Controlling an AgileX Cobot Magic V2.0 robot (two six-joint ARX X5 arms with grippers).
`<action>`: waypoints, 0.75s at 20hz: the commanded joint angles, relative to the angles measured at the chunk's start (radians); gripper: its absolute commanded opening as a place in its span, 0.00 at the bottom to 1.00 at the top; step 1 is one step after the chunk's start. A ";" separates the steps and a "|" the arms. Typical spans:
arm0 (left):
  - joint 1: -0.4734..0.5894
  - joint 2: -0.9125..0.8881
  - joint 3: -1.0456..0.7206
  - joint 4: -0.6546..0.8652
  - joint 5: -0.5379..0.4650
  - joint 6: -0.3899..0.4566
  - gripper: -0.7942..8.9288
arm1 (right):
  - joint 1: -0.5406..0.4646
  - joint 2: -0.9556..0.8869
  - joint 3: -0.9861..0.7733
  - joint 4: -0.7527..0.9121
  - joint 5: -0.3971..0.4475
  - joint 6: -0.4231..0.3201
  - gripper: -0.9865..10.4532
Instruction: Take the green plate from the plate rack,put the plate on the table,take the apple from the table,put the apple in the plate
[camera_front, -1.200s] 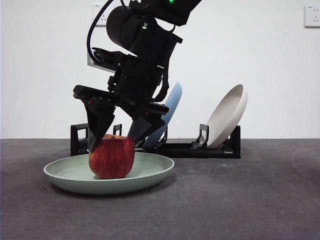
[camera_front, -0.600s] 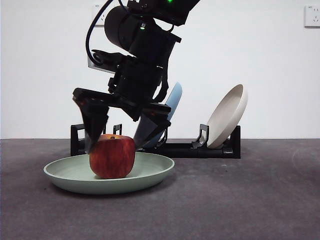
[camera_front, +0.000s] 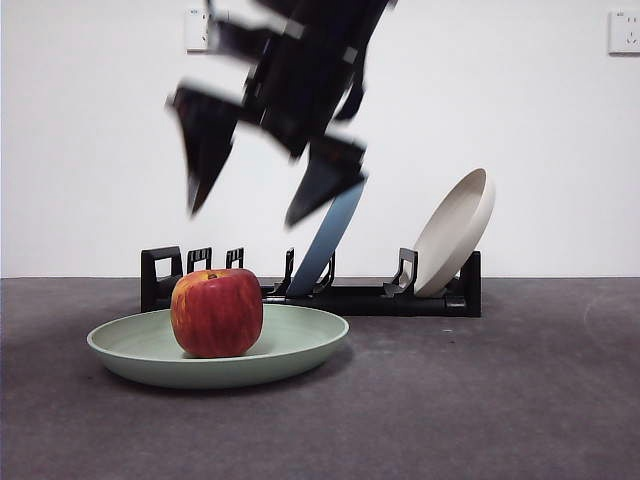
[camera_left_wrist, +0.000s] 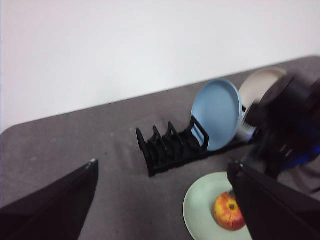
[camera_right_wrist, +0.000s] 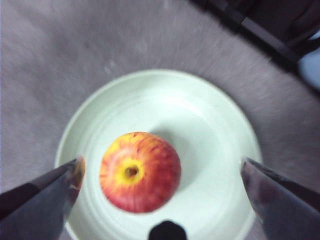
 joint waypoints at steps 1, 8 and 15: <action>0.003 0.051 -0.005 0.024 -0.001 0.000 0.53 | -0.019 -0.071 -0.004 -0.037 0.004 -0.003 0.55; 0.003 0.182 -0.005 0.109 0.009 0.118 0.13 | -0.090 -0.262 -0.004 -0.216 0.004 -0.005 0.21; 0.004 0.283 -0.008 0.190 0.079 0.209 0.07 | -0.191 -0.493 -0.008 -0.351 0.012 -0.038 0.08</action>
